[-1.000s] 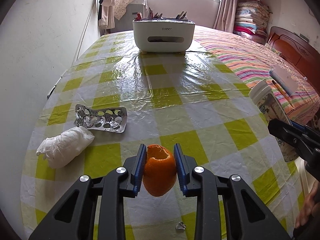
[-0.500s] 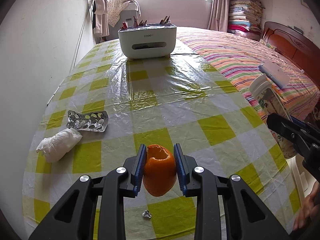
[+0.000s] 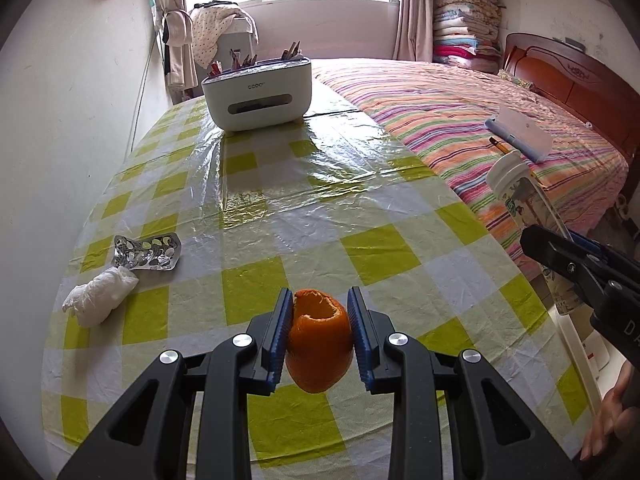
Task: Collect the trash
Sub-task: 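Carry the pill tube and orange over to the white bin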
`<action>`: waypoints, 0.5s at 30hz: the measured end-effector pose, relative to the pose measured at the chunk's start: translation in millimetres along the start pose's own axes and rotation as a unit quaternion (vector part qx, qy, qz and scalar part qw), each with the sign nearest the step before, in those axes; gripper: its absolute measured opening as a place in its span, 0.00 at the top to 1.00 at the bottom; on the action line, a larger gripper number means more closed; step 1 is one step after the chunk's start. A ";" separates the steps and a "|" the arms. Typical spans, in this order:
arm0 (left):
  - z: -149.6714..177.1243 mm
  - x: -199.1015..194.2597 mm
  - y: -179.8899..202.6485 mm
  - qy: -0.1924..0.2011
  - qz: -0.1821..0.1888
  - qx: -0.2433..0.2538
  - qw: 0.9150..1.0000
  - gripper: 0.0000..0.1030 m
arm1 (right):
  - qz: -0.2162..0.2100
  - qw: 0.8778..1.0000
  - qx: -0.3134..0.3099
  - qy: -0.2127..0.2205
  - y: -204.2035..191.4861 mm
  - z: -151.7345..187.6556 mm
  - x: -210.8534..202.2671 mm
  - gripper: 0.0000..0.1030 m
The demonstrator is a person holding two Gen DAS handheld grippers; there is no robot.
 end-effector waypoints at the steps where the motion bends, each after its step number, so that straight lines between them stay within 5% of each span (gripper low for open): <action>1: 0.3 -1.0 2.9 0.001 0.002 0.002 1.000 0.73 | 0.002 1.000 0.004 0.002 2.6 0.7 -2.7 0.73; 15: 2.3 -15.1 46.2 0.009 0.021 0.038 0.999 0.73 | 0.043 0.997 0.061 0.031 49.6 12.3 -40.6 0.73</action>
Point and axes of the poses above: each gripper's, at about its wrist camera, not at the fingertips, and x roughly the way its jaws point, y to its right, z to its underside, the point moved 8 cm from there along x, roughly the way its jaws point, and after that the axes turned 7 degrees about y, right-handed, at the moved point
